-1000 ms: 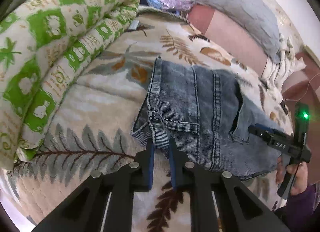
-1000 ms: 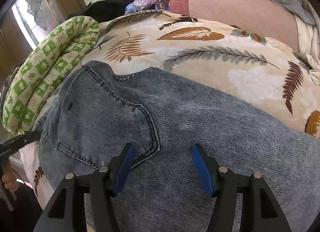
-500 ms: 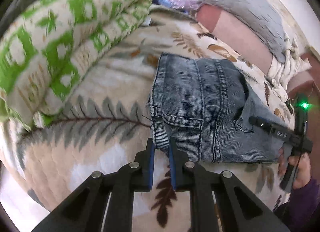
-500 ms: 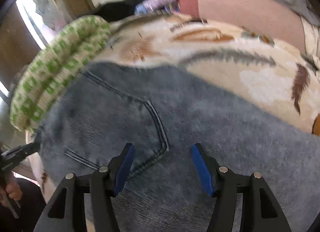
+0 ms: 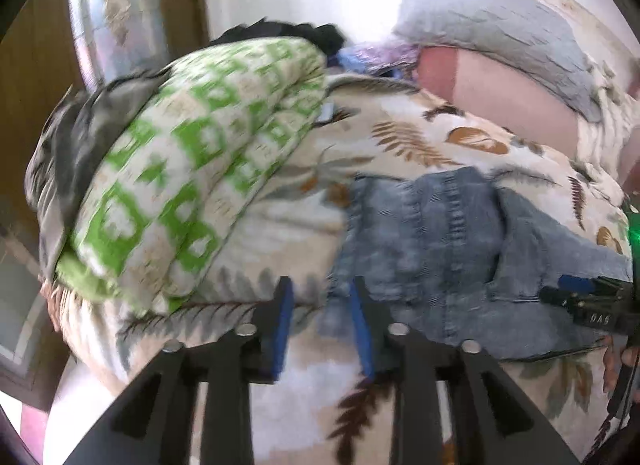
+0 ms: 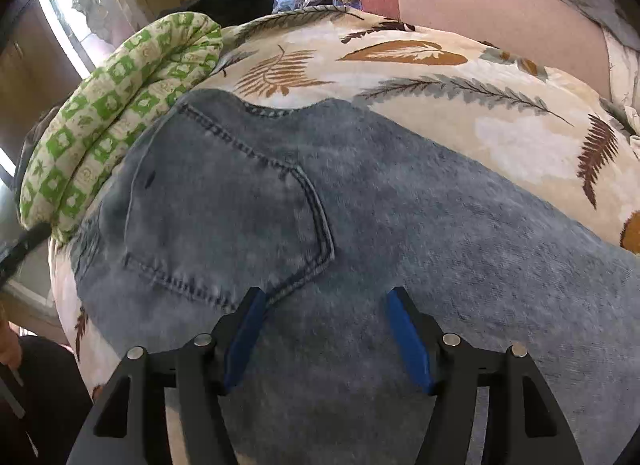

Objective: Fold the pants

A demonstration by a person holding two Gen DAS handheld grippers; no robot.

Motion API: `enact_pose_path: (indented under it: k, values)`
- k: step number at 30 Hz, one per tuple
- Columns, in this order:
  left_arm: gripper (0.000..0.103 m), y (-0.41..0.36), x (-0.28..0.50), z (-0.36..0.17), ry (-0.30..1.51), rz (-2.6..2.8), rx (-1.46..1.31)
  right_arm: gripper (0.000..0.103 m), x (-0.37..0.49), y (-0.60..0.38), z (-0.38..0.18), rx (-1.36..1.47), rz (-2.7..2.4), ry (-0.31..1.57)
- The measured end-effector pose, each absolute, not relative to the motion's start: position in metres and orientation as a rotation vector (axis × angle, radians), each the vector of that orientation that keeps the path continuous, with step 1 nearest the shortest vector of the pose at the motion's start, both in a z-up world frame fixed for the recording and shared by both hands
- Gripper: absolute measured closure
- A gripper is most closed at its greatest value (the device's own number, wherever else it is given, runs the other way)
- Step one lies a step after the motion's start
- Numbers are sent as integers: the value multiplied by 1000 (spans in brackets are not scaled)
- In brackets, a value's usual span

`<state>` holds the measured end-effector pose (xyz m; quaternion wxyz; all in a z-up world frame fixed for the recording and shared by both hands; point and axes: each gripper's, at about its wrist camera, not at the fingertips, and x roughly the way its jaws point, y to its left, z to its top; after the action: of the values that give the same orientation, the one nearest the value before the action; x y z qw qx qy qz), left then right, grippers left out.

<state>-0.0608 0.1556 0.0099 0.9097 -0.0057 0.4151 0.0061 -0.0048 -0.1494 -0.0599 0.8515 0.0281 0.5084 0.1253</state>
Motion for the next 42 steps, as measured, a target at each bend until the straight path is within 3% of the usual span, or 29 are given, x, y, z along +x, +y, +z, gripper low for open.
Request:
enact_pose_path:
  k: [2, 17, 33, 38, 42]
  values:
    - [54, 133, -57, 13, 835, -33, 9, 36, -12, -155, -56, 60, 267, 1075]
    - [54, -20, -29, -32, 923, -439, 127, 36, -56, -321, -45, 382, -88, 969]
    - [53, -31, -47, -52, 934, -461, 305, 38, -114, -342, -56, 381, -147, 987]
    - [41, -38, -51, -55, 914, -465, 347, 37, -131, -334, -51, 376, -173, 959]
    - [40, -37, -52, -54, 915, -469, 340, 37, -168, -353, -33, 579, -131, 819]
